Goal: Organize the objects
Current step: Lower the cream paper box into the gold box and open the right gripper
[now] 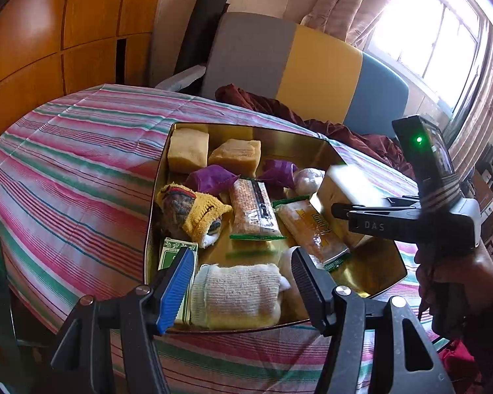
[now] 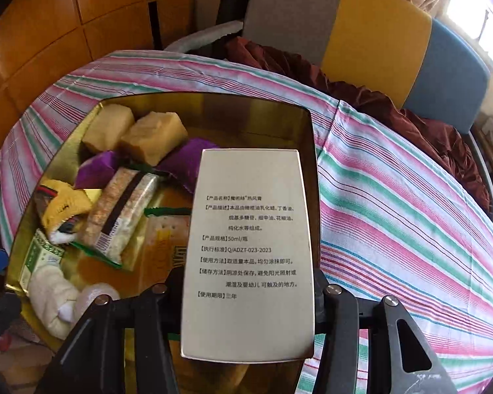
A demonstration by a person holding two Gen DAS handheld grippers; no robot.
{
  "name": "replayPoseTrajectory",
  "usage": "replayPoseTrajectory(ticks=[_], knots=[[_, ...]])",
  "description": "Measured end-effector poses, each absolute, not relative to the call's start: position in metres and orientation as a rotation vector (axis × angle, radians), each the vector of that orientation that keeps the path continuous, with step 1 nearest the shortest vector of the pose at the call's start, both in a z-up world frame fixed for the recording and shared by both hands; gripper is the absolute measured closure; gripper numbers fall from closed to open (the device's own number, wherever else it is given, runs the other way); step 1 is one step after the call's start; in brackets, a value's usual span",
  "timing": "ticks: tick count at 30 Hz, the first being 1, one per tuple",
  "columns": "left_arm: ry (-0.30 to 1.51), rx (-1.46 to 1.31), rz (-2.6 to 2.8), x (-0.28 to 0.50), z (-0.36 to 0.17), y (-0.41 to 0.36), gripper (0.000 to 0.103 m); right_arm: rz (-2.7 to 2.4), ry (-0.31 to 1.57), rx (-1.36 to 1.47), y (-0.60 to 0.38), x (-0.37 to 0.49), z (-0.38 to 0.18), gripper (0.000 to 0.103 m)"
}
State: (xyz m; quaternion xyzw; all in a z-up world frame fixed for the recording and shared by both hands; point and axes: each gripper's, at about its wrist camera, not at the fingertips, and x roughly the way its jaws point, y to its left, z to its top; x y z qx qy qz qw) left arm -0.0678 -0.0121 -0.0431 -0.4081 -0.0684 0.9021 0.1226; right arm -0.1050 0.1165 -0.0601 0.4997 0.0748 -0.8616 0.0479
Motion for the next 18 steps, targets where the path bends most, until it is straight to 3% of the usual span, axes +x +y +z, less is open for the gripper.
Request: replayPoseTrajectory(ticks=[5,13,18], knots=[[-0.194,-1.201,2.639,-0.068,-0.044,-0.012,0.040,-2.650,0.296,1.483,0.112,-0.102,-0.063,0.039],[-0.166,-1.197,2.686,-0.069,-0.041,-0.012,0.040,-2.653,0.240,1.458,0.115,-0.093,-0.059,0.034],[-0.100,-1.195,2.757,-0.068,-0.034,-0.009,0.040,-2.672,0.227,1.380,0.114,-0.079,-0.049,0.021]])
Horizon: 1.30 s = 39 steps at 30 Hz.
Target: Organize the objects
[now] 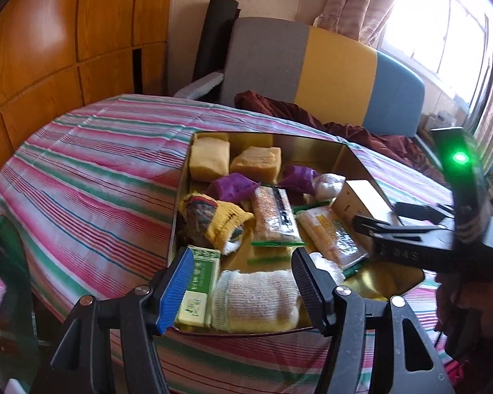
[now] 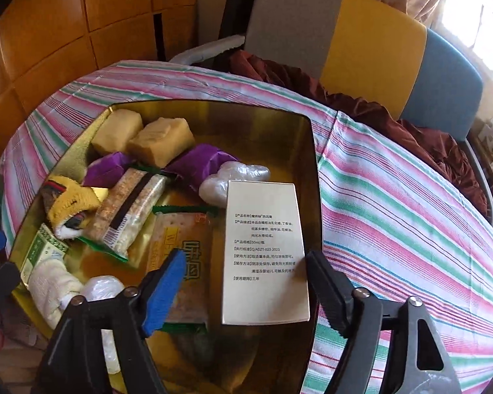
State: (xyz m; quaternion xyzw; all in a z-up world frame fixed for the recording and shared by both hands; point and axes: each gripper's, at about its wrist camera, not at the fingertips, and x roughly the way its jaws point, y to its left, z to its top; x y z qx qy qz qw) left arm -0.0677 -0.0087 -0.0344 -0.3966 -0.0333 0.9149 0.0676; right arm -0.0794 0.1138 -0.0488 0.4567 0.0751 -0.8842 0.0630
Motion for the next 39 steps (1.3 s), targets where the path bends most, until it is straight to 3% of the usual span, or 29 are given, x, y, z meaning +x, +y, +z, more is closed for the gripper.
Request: replayPoseTrajectory(ticks=[14,39], knots=[[0.108,-1.073,2.951,-0.047,-0.008,0.016,0.036,-2.803,0.024,1.176,0.128,-0.018,-0.026,0.011],[0.098,-1.024,2.916,-0.033,-0.004,0.026,0.037,-2.813,-0.055,1.143,0.133,0.018,-0.025,0.010]])
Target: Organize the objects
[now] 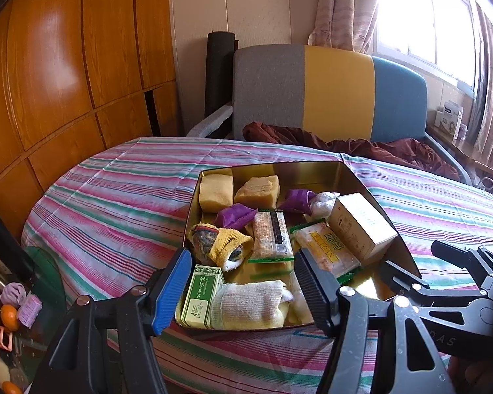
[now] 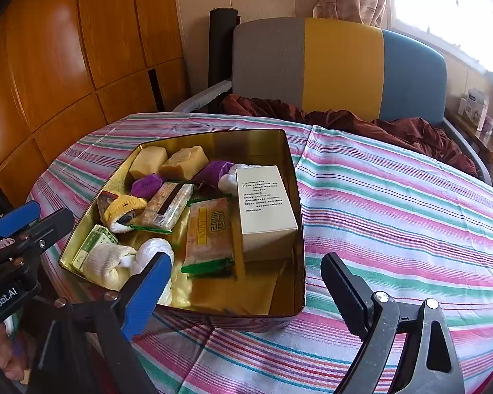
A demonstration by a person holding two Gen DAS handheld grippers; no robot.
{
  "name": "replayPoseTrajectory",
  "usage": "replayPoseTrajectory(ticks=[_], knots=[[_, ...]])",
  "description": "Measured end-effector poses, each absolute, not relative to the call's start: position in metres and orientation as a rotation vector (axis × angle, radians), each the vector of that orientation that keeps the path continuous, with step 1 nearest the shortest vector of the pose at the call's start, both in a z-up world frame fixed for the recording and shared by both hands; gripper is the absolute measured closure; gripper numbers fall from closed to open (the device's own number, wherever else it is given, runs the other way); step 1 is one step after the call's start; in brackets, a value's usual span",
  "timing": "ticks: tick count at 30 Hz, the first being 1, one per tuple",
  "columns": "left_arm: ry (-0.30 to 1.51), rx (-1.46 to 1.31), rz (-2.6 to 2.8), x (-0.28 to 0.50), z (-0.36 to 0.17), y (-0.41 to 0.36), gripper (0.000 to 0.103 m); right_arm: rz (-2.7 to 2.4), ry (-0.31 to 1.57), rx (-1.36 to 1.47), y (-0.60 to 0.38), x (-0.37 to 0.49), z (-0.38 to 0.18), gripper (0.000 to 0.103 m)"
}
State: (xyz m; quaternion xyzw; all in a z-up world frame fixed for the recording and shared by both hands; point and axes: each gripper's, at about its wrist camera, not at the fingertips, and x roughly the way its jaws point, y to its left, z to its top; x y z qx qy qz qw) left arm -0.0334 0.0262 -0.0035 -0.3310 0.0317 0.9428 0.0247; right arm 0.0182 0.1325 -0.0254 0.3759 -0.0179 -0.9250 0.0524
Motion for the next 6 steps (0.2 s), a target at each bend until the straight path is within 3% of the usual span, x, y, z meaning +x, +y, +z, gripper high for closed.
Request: replayPoseTrajectory(ticks=[6], knots=[[0.098,-1.013,2.917,-0.0343,-0.0018,0.0243,0.038,-2.813,-0.058,1.148,0.1340,0.0177,-0.0264,0.010]])
